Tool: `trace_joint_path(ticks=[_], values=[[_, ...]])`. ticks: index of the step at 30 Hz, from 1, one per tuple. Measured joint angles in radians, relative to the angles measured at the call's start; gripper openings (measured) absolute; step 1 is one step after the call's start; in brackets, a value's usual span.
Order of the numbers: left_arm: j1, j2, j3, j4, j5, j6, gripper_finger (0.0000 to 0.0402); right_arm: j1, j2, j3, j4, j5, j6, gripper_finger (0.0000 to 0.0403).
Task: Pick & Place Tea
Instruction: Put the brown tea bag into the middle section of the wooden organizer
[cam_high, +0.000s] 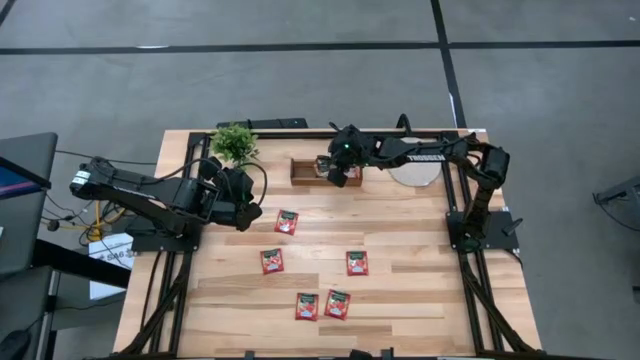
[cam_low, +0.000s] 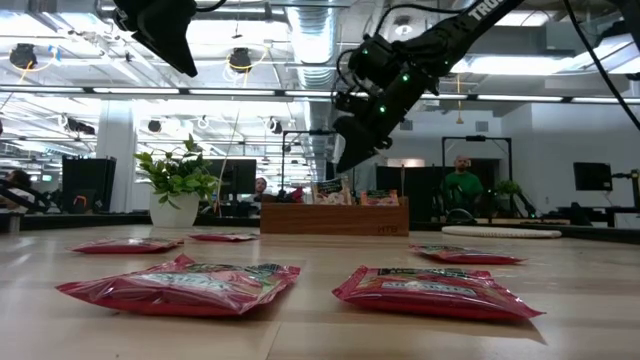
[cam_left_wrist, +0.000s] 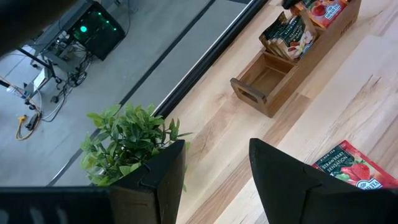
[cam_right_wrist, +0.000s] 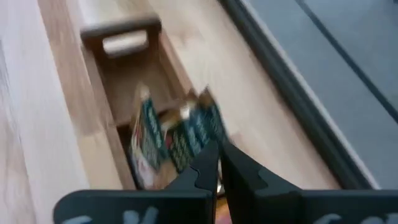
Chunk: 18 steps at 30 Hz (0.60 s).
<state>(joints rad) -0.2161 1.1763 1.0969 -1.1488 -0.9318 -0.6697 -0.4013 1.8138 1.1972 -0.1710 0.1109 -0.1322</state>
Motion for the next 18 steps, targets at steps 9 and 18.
trace_joint_path(ticks=[9,18], values=[[0.0,0.0,0.0,0.001,0.0,-0.001,0.0172,0.026,0.007,0.034,-0.005,-0.012,-0.023,0.0012],[0.0,0.0,0.0,0.016,0.0,-0.002,0.0172,0.029,0.008,0.009,-0.038,-0.011,0.012,0.0003]])
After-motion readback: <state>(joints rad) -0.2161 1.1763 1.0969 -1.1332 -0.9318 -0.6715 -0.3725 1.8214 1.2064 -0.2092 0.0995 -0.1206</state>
